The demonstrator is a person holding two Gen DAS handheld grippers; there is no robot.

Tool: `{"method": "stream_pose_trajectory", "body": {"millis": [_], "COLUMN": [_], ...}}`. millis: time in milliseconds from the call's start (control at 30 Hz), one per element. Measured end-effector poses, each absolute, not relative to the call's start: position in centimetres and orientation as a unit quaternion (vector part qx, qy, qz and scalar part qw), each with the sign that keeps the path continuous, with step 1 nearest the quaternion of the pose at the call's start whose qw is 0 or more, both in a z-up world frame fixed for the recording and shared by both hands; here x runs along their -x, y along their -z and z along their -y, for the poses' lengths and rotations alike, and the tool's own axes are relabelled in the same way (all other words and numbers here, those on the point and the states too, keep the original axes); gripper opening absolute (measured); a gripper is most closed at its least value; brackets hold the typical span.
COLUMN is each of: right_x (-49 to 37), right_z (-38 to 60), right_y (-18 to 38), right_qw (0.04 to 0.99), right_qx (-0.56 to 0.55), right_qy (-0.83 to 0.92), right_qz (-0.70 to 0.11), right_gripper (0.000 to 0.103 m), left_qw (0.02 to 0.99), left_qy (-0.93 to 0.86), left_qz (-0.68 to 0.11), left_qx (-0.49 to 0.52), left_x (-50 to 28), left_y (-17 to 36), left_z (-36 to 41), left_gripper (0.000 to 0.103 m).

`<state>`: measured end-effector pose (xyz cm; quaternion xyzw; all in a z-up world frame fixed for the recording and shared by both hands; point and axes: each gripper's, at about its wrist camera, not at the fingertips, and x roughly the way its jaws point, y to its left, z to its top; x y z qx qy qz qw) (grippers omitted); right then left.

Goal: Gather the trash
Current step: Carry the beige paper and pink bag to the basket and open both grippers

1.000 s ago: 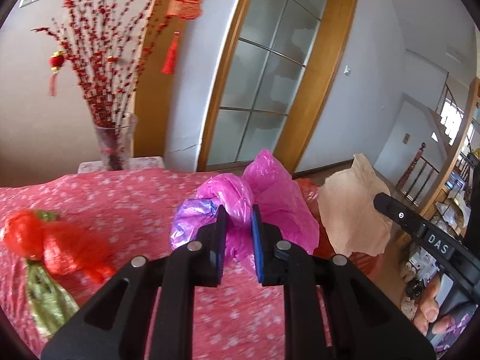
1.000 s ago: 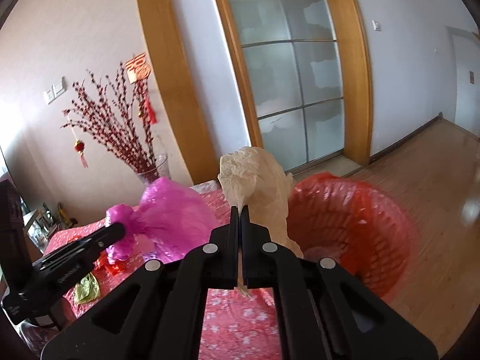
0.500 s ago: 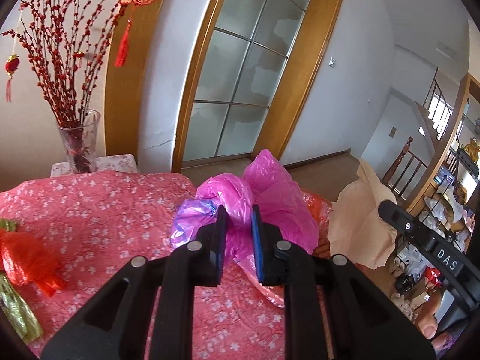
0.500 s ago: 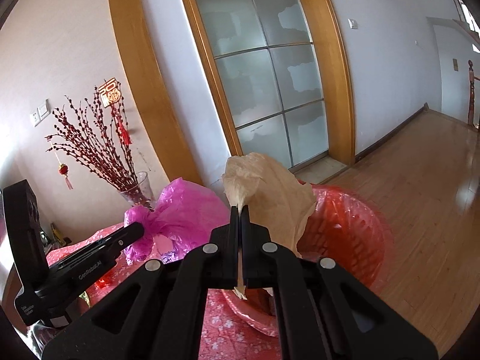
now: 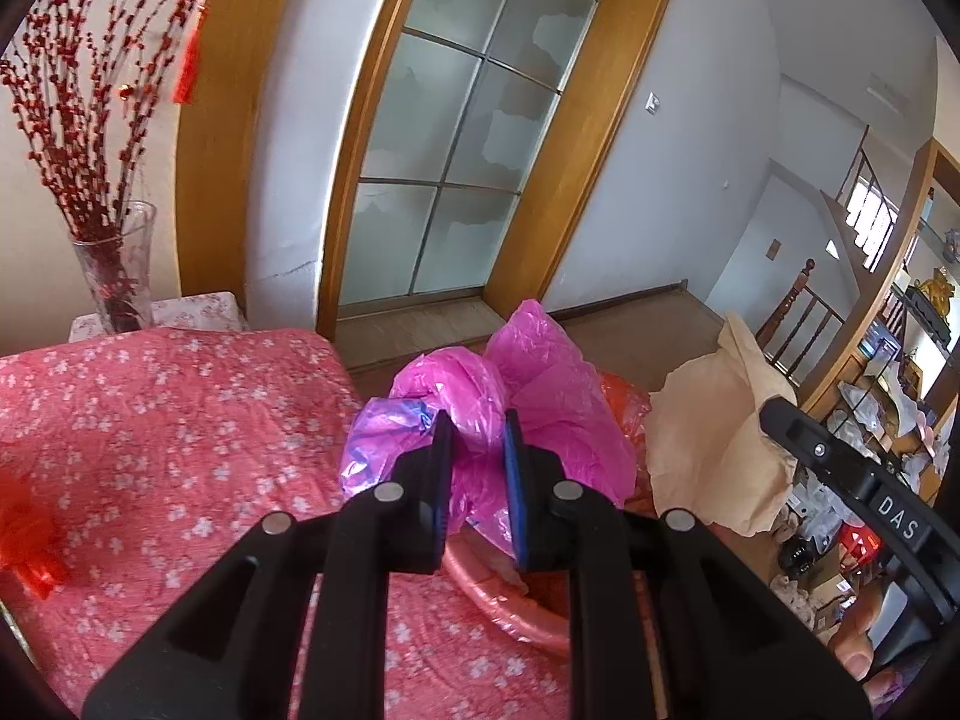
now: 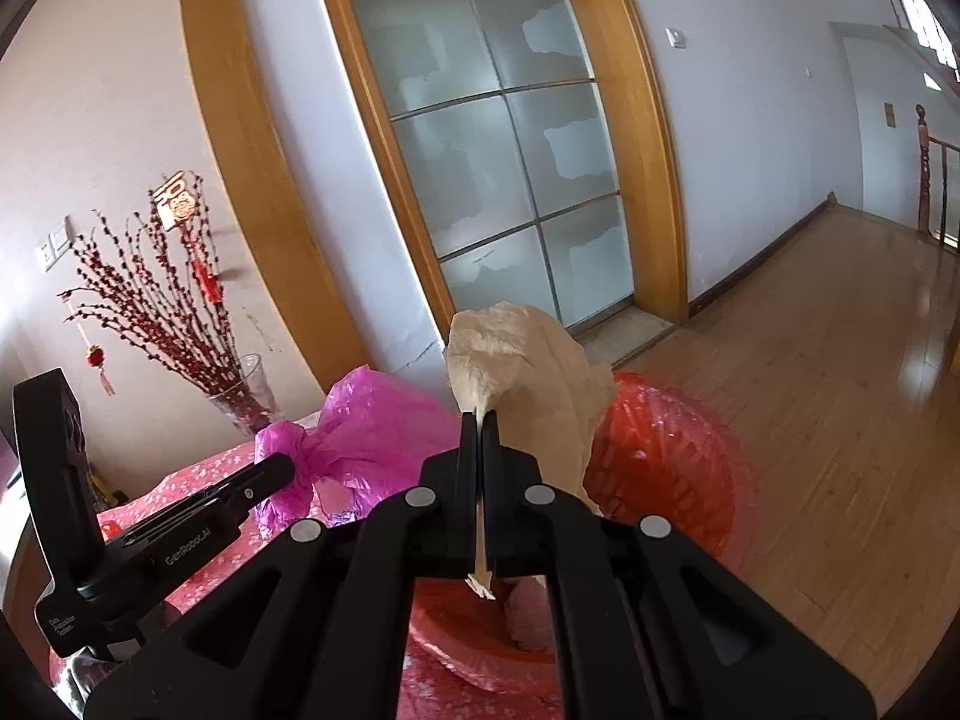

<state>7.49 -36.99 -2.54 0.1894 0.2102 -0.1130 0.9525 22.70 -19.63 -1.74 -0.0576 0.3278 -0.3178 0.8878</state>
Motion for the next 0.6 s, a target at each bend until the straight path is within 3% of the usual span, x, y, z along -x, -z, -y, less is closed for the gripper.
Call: {"method": "stream_pose_trajectory", "body": {"millis": [367,467,533,600], "right_x": [-8.4,-8.4,-8.2,-8.2], "right_z": [39.3,39.6,39.7,39.6], "right_y": [4.8,5.3,5.3,5.3], "right_qw": [0.943,0.940,0.940,0.941], "right_qx": [-0.215,-0.220,-0.223,-0.220], "right_qy": [0.117,0.121,0.124,0.127], "right_qz": [-0.226,-0.231,-0.228,-0.226], "right_gripper": [0.003,0.015,0.036,0.043], "left_qw": [0.871,0.869,0.870,0.873], "left_qy": [0.346,0.342,0.337,0.330], "left_qz": [-0.346,-0.354,-0.356,-0.355], "left_qx": [0.044,0.044,0.048,0.049], "left_x": [-23.2,-23.4,-23.6,-23.5], "left_y": [3.5,4.0,4.2,4.3], "left_z": [23.1,23.2,22.7,22.2], "left_gripper": [0.024,0.032,0.034,0.037]}}
